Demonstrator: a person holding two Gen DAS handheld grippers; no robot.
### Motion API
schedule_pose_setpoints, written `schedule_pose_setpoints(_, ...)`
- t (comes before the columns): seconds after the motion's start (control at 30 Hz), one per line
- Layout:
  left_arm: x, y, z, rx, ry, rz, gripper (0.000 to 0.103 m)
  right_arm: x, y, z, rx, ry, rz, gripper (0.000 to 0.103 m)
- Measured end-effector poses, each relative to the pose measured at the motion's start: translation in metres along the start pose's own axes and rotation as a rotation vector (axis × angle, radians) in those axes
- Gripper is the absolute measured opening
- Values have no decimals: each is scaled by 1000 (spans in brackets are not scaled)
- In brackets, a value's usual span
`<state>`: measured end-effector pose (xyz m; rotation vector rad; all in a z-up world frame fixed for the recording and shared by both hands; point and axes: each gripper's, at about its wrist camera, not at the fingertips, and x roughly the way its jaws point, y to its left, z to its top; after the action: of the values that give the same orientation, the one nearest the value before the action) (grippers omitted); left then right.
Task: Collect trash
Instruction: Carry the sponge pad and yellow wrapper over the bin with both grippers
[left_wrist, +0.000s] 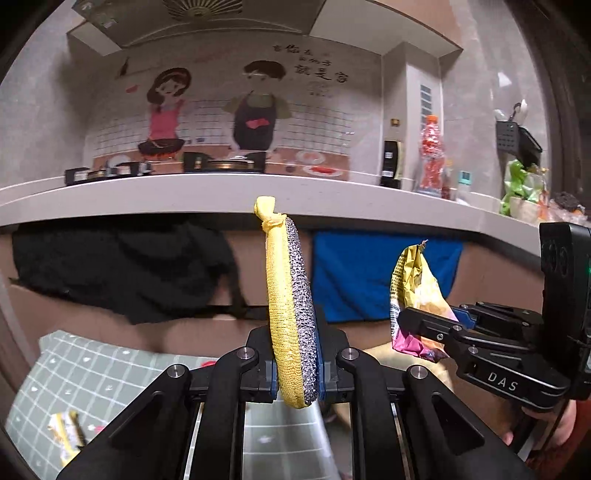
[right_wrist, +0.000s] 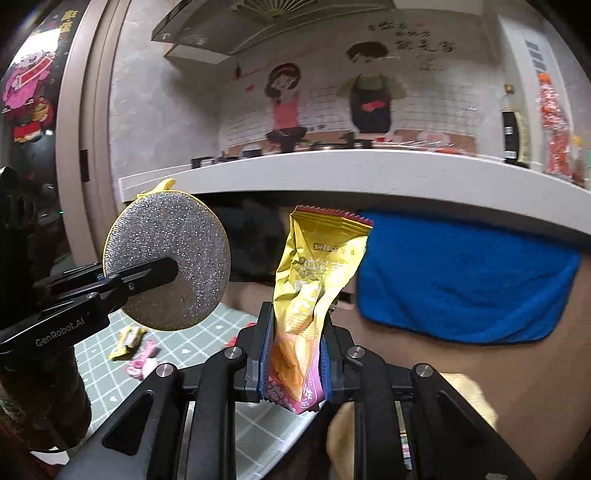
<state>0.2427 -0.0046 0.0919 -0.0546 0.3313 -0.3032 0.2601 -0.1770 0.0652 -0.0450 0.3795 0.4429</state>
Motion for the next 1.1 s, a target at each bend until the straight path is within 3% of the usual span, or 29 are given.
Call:
schedule_pose_setpoints(0.33, 42, -54, 0, -3, 20, -127, 14, -36, -53, 0, 37, -42, -114, 19)
schedule_pose_setpoints(0.6, 74, -85, -12, 10, 61, -184, 15, -47, -92, -11, 110, -35, -163, 19)
schedule_pose_setpoints(1.1, 104, -100, -30, 11, 110, -185, 15, -36, -123, -35, 152, 7, -181, 19)
